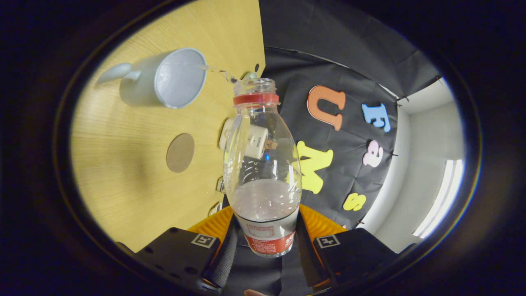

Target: Take the bottle from table, then pour the juice into the cup, finally place the bottle on the coaster

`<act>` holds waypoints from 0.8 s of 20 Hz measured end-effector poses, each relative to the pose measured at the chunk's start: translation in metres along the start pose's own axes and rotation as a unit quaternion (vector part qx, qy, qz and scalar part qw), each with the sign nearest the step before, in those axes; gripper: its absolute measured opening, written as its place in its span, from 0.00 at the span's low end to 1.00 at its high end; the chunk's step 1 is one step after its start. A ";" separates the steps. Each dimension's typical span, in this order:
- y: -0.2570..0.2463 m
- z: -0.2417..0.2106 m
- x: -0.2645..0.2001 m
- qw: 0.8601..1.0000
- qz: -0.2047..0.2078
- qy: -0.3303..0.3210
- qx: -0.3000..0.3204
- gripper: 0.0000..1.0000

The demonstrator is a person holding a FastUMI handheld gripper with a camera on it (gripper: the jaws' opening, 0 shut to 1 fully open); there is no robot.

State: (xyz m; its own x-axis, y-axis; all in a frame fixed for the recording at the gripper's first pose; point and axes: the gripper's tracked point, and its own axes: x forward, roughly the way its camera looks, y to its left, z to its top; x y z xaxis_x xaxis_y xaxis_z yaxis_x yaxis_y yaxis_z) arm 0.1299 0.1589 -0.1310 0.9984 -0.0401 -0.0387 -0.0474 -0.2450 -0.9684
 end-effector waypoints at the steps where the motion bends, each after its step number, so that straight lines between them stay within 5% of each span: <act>1: -0.001 0.000 0.000 1.000 0.000 0.000 -0.002 0.73; 16: -0.005 -0.001 0.000 1.000 -0.007 0.001 -0.029 0.73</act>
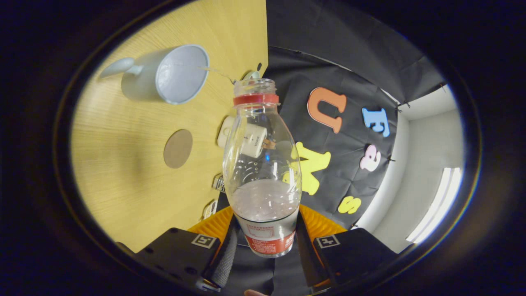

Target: Take the bottle from table, then pour the juice into the cup, finally place the bottle on the coaster

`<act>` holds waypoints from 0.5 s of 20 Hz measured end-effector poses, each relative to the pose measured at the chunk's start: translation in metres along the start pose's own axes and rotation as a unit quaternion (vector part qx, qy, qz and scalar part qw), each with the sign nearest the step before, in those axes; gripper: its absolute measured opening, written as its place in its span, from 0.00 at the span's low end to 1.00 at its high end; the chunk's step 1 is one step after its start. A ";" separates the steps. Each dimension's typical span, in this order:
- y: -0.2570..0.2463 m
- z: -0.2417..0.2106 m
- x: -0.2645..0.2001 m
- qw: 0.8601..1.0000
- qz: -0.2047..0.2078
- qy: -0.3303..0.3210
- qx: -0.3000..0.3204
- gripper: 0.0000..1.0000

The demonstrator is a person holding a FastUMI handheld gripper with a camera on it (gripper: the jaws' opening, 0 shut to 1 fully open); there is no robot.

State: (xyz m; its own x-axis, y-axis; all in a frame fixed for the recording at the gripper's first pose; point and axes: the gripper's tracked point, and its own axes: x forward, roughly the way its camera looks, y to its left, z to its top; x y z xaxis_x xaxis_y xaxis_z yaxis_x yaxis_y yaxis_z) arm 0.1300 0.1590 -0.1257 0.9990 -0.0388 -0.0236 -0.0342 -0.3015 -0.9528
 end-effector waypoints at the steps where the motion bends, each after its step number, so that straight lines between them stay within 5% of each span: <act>1: 0.001 0.000 -0.001 1.000 0.001 0.001 -0.006 0.73; 10: -0.013 0.001 -0.005 1.000 -0.011 -0.003 -0.028 0.73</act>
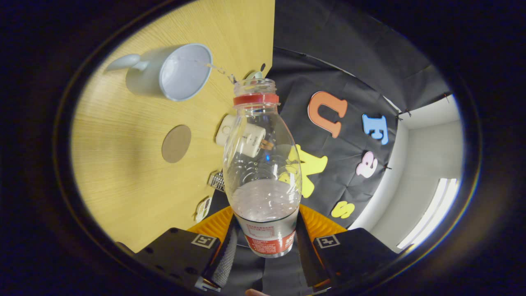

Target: Take the bottle from table, then pour the juice into the cup, finally place the bottle on the coaster

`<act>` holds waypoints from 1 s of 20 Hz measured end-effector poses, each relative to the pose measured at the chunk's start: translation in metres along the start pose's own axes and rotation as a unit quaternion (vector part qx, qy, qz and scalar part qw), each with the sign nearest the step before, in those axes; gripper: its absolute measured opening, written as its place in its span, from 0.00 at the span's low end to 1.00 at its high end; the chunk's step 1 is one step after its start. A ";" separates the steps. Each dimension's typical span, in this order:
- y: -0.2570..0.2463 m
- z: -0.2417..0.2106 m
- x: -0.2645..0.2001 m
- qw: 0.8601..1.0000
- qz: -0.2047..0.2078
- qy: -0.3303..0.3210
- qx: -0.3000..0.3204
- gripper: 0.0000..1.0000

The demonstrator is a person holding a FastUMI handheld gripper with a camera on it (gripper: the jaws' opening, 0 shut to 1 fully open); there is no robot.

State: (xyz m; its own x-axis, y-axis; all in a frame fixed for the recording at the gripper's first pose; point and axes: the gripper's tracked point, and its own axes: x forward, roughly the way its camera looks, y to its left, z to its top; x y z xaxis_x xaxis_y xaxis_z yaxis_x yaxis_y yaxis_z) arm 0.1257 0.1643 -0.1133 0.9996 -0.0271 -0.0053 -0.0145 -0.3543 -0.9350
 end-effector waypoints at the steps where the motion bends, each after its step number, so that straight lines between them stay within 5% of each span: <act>1: -0.001 0.000 0.000 1.000 -0.001 0.001 -0.002 0.73; 20: -0.002 0.007 0.009 0.999 0.003 0.002 -0.035 0.73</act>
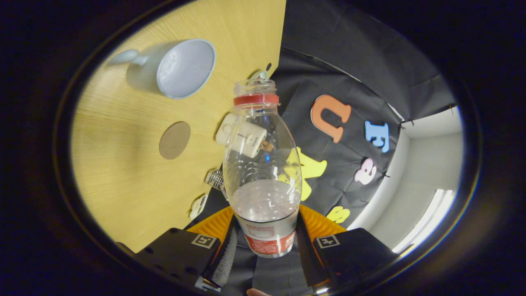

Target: Take the bottle from table, then pour the juice into the cup, finally place the bottle on the coaster

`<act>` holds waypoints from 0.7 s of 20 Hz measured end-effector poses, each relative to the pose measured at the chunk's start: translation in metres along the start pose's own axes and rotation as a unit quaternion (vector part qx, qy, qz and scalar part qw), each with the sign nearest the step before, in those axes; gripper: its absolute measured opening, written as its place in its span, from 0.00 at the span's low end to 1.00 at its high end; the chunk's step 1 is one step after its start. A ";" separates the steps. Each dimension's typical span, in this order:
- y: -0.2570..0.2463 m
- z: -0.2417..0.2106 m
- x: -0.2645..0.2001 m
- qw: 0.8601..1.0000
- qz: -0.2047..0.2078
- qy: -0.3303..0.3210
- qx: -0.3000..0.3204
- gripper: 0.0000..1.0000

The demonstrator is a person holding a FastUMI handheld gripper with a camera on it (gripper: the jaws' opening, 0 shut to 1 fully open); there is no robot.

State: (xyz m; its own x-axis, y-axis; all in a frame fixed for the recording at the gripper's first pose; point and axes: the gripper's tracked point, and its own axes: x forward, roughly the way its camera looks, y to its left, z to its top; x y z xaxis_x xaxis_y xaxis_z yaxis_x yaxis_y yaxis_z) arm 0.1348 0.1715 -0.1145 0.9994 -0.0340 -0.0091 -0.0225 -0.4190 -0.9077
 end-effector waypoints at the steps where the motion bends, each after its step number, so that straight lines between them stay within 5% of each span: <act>1: 0.000 -0.001 0.002 1.000 0.000 -0.001 -0.002 0.73; 14: -0.022 -0.012 -0.005 1.000 -0.030 0.005 0.005 0.73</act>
State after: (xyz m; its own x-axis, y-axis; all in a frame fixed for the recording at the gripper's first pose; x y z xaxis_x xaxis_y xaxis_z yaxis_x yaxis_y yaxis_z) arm 0.1302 0.1705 -0.0894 0.9986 -0.0176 0.0492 0.0376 -0.4118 -0.9105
